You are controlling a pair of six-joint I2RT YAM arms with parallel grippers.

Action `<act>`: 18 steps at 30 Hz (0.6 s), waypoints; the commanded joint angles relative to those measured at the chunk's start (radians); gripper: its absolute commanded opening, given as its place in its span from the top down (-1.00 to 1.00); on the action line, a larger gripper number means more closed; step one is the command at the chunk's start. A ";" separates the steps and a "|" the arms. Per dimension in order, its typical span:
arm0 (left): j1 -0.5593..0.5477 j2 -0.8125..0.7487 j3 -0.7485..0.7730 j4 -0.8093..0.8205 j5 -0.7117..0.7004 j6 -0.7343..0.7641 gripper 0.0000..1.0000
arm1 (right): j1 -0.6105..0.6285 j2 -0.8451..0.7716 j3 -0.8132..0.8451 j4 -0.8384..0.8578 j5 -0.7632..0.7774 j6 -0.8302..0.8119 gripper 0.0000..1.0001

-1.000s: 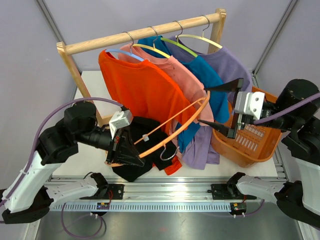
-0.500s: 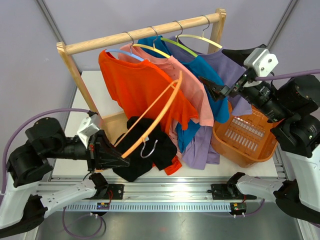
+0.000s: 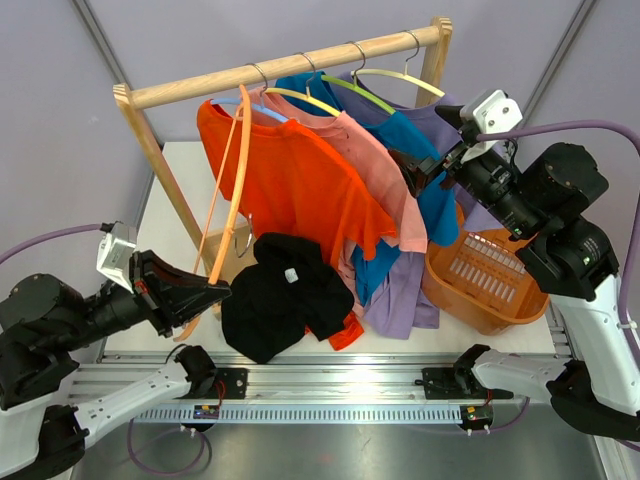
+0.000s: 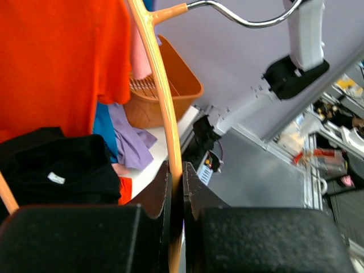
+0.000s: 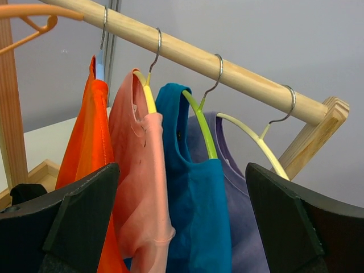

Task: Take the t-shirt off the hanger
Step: Pass the hanger from the right arm to the left, then hang the hanger back to the clothesline with the left arm

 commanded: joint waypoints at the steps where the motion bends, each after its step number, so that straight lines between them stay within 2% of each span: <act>1: 0.001 -0.006 -0.002 0.118 -0.158 -0.032 1.00 | 0.005 -0.016 -0.013 0.052 0.034 0.025 -0.99; 9: 0.001 -0.036 -0.075 0.112 -0.353 -0.156 1.00 | 0.005 -0.004 -0.019 0.010 0.008 0.053 -0.99; 18: 0.002 -0.039 -0.118 0.126 -0.207 -0.146 1.00 | 0.003 -0.010 -0.049 0.023 -0.005 0.054 -0.99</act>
